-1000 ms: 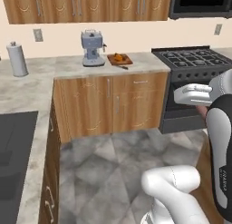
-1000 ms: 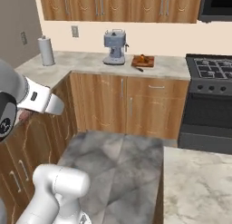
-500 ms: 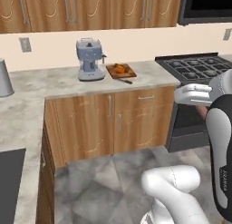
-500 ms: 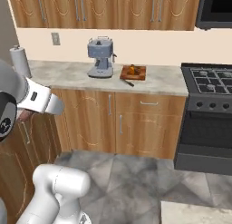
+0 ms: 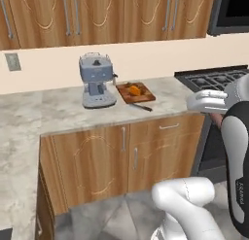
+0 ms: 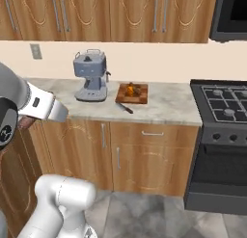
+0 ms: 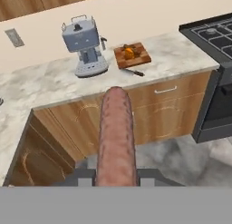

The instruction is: Retrieve the sausage and cheese from the fridge and place them on the cutting board on the counter.

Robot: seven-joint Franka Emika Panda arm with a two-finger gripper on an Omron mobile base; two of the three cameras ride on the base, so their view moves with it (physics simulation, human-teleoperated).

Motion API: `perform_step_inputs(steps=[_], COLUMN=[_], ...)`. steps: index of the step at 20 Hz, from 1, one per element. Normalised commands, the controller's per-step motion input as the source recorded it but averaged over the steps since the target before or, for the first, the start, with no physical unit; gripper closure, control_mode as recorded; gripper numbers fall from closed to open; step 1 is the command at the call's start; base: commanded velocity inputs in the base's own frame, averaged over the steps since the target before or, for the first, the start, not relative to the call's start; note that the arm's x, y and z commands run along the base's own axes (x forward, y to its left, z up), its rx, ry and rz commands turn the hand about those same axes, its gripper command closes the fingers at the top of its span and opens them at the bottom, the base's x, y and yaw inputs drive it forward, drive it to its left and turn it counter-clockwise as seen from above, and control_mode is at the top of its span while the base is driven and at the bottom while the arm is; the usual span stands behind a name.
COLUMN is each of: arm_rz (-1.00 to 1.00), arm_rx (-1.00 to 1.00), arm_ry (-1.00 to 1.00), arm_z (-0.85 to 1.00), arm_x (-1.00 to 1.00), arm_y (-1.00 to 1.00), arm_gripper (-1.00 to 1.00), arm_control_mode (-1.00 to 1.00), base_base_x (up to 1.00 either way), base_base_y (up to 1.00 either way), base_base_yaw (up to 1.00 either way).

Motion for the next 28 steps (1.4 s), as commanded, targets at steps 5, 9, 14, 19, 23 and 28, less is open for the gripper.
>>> perform_step_inputs(steps=[5,9,14,19,23,28], arm_rz=[0.0,0.0,0.0,0.0,0.0,-0.15], arm_rx=[0.0,0.0,0.0,0.0,0.0,0.0], arm_ry=[0.0,0.0,0.0,0.0,0.0,0.08], arm_z=[0.0,0.0,0.0,0.0,0.0,-0.41], arm_x=[0.0,0.0,0.0,0.0,0.0,0.36], arm_y=[0.0,0.0,0.0,0.0,0.0,-0.13], arm_gripper=[1.0,1.0,1.0,1.0,1.0,1.0], arm_control_mode=[1.0,1.0,1.0,1.0,1.0,-1.0], base_base_x=[1.0,1.0,1.0,1.0,0.88,0.04], base_base_y=[-0.01,0.0,0.0,0.0,-0.07,-0.01], base_base_yaw=[-0.07,-0.08,-0.09,-0.08,-0.08,-0.02])
